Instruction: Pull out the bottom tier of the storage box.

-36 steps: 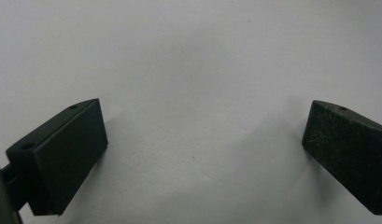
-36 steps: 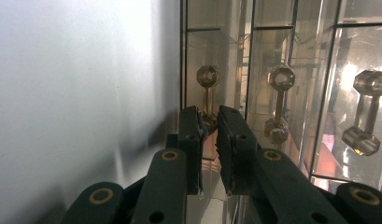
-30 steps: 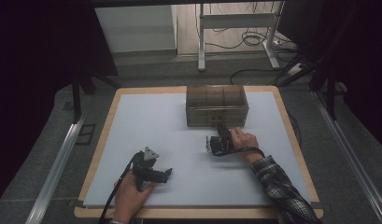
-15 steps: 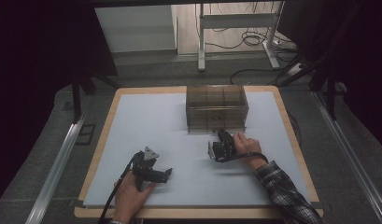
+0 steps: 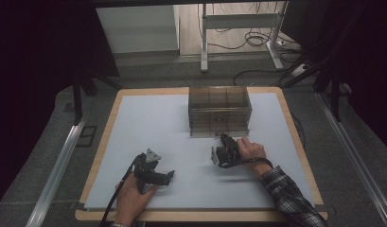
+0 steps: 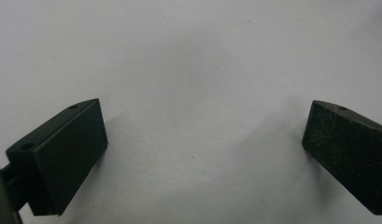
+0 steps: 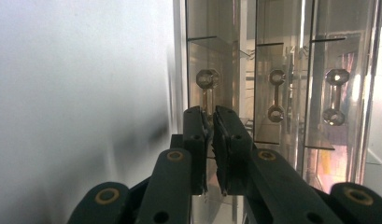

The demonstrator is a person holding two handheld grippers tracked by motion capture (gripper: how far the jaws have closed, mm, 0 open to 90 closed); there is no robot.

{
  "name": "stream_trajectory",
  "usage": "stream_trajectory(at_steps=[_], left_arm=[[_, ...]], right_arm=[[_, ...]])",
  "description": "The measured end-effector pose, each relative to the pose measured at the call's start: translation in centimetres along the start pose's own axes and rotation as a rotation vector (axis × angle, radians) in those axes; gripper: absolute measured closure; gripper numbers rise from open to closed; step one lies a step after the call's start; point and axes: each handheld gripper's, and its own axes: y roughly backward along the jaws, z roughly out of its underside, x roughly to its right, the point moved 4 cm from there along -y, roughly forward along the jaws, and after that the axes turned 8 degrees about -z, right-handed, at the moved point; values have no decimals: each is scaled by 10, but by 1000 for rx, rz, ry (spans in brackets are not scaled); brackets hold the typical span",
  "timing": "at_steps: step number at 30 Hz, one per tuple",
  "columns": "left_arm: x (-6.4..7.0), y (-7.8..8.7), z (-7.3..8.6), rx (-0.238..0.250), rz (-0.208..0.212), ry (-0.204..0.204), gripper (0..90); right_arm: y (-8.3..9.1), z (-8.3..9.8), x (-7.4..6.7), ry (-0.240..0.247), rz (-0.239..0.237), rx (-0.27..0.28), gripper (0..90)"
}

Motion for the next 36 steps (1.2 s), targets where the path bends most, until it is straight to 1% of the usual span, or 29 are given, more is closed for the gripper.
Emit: stream_trajectory(at_steps=[2,3,4,5,6,7,8,9,10,11,13,14,15,16,18,20,21,22,23,24,25,26,27,28,31,32,34,35,36], left_arm=[[0,0,0,0,0,0,0],[0,0,0,0,0,0,0],[0,0,0,0,0,0,0],[0,0,0,0,0,0,0],[0,0,0,0,-1,0,0],[0,0,0,0,0,0,0],[0,0,0,0,0,0,0],[0,0,0,0,0,0,0],[0,0,0,0,0,0,0],[0,0,0,0,0,0,0],[0,0,0,0,-1,-1,0],[0,0,0,0,-1,-1,0],[0,0,0,0,0,0,0],[0,0,0,0,-1,-1,0],[0,0,0,0,-1,-1,0],[0,0,0,0,0,-1,0],[0,0,0,0,0,0,0],[0,0,0,0,0,0,0],[0,0,0,0,0,0,0],[0,0,0,0,0,0,0],[0,0,0,0,0,-1,0],[0,0,0,0,0,-1,0],[0,0,0,0,0,0,0],[0,0,0,0,0,0,0],[0,0,0,0,0,-1,0],[0,0,0,0,0,-1,0],[0,0,0,0,-1,-1,0],[0,0,0,0,-1,-1,0],[0,0,0,0,-1,-1,0]], right_arm=[[0,0,0,-2,0,-1,823],[0,0,0,-16,-3,14,817],[0,0,1,-23,-17,17,808],[0,1,1,-30,-19,16,798],[0,2,2,-26,-25,12,793],[0,3,4,-36,-41,22,783],[0,3,4,-36,-41,22,783],[0,3,4,-60,-52,36,778],[0,4,6,-70,-58,36,771],[1,4,7,-73,-64,33,767],[2,6,9,-97,-96,47,752],[2,6,9,-97,-96,47,752],[3,7,10,-107,-109,53,750],[3,8,13,-127,-133,66,741],[5,10,15,-143,-159,78,737],[6,10,17,-177,-189,93,733],[6,11,19,-185,-203,107,732],[6,11,19,-185,-203,107,732],[7,11,21,-221,-232,128,724],[7,11,21,-221,-232,128,724],[9,12,24,-242,-268,143,718],[9,12,24,-242,-268,143,718],[9,14,28,-259,-289,155,712],[9,14,28,-259,-289,155,712],[10,16,34,-301,-344,185,698],[10,16,34,-301,-344,185,698],[11,17,37,-326,-371,199,694],[13,18,41,-348,-401,218,689],[13,18,41,-348,-401,218,689]])
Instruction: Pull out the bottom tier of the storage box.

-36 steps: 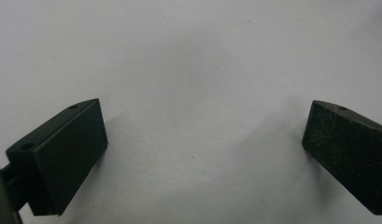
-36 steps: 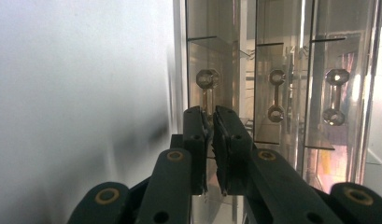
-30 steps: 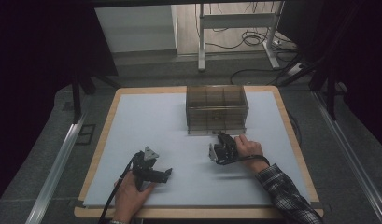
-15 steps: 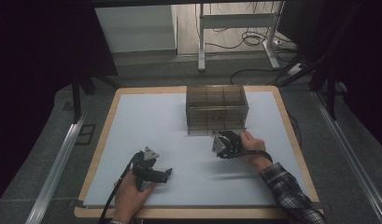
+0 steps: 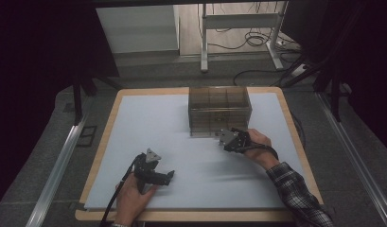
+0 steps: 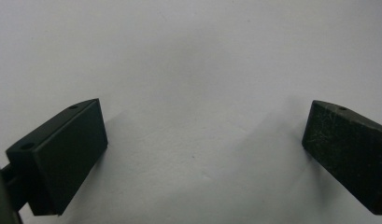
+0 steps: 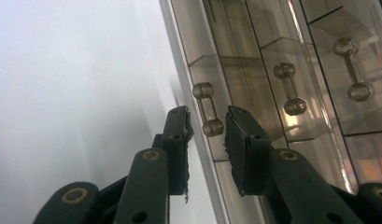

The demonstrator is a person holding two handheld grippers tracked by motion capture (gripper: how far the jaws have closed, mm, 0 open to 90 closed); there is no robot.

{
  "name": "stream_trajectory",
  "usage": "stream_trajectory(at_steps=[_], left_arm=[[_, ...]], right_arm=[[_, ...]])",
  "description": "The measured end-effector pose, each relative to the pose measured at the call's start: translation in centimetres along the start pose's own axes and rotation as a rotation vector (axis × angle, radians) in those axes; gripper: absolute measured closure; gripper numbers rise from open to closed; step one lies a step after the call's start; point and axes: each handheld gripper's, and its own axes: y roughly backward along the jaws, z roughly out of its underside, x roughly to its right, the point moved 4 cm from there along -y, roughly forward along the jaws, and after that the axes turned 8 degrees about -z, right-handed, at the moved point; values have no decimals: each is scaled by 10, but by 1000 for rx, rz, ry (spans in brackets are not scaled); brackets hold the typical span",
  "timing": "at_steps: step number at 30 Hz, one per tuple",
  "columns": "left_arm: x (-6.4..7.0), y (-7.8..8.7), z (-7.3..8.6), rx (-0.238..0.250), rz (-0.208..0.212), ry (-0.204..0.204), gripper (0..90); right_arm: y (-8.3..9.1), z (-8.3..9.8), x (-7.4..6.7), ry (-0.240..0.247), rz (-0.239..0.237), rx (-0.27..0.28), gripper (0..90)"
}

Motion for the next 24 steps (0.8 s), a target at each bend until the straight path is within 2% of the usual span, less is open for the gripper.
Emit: stream_trajectory(at_steps=[2,3,4,6,14,18,21,24], left_arm=[[0,0,0,0,0,-1,0],[0,0,0,0,0,1,0],[0,0,0,0,0,1,0],[0,0,0,0,1,1,0],[0,0,0,0,1,0,0],[0,0,0,0,1,0,0],[0,0,0,0,1,0,0],[0,0,0,0,1,0,0]], right_arm=[[2,0,3,-15,-17,8,686],[4,0,6,-33,-42,20,681],[4,0,6,-33,-42,20,681],[5,1,10,-41,-73,22,681],[7,4,23,-68,-130,27,681],[10,6,32,-92,-156,28,681],[12,10,41,-115,-201,31,681],[13,13,47,-125,-217,27,685]])
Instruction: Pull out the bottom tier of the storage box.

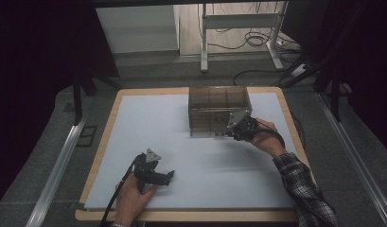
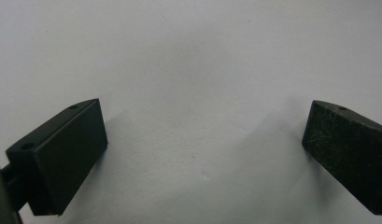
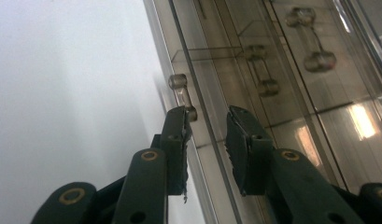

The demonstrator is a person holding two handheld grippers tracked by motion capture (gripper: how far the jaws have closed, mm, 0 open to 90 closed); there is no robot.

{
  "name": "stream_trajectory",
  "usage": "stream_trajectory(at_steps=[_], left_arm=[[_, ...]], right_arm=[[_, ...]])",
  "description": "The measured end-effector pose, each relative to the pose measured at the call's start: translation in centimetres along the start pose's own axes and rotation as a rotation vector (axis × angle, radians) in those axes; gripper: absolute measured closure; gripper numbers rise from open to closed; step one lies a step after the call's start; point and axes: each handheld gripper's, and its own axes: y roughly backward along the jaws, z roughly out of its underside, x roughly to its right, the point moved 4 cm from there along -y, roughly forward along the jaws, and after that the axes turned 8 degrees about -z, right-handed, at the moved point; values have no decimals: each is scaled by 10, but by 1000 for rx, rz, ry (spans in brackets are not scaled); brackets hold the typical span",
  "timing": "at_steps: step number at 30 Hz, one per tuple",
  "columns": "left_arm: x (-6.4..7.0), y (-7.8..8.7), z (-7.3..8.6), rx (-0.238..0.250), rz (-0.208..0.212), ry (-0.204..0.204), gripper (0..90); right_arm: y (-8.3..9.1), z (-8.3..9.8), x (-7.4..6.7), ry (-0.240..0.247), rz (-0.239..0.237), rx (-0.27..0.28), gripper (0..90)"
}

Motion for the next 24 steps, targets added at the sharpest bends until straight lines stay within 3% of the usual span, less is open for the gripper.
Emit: stream_trajectory(at_steps=[6,7,11,24], left_arm=[[0,0,0,0,0,0,0],[0,0,0,0,0,0,0],[0,0,0,0,-1,0,0],[0,0,0,0,0,0,0]], right_arm=[[4,7,14,-21,-34,5,689],[3,11,19,-24,-74,-3,696],[1,18,26,-30,-123,-13,721],[-17,29,36,-14,-240,-51,782]])
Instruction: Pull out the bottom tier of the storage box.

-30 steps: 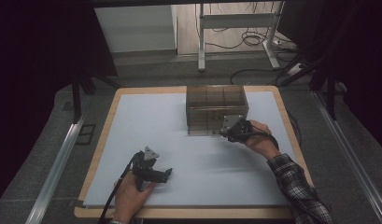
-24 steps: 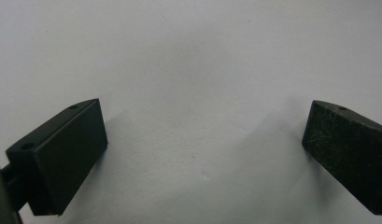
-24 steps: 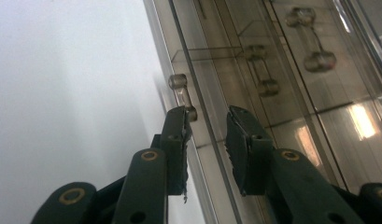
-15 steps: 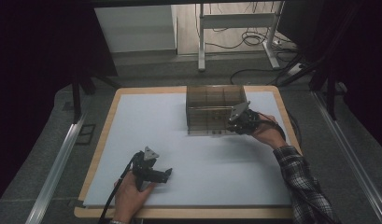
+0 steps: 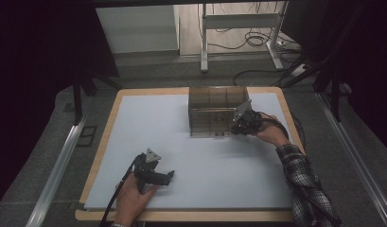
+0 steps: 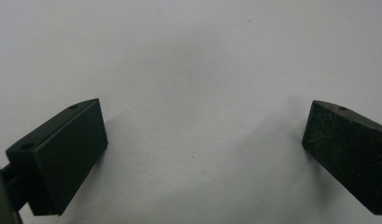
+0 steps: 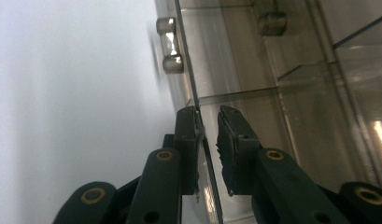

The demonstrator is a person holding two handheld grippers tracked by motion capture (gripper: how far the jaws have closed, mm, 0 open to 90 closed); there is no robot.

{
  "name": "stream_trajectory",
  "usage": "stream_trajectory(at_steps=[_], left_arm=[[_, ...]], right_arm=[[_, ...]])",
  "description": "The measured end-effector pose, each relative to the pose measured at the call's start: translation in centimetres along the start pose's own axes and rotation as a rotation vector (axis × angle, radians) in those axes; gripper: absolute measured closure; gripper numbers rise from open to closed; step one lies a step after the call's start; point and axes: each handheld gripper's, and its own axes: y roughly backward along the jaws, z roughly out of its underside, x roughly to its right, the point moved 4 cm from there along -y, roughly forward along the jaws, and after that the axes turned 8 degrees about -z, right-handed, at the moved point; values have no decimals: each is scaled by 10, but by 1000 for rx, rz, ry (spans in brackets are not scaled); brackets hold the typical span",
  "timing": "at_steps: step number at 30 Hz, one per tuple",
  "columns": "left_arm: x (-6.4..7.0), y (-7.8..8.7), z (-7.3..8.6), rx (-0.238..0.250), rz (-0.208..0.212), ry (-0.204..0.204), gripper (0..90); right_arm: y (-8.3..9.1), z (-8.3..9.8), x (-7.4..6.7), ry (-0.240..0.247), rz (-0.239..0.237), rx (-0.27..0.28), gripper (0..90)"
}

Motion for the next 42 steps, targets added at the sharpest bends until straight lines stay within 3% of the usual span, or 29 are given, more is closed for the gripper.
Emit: stream_trajectory(at_steps=[6,11,19,42], left_arm=[[0,0,0,0,0,0,0],[0,0,0,0,-1,-1,0],[0,0,0,0,0,0,0],[0,0,0,0,0,0,0]], right_arm=[[-4,2,2,22,-40,-12,819],[-3,1,4,71,-79,-38,859],[-3,0,3,86,-87,-52,868],[3,1,-24,131,-127,-45,866]])
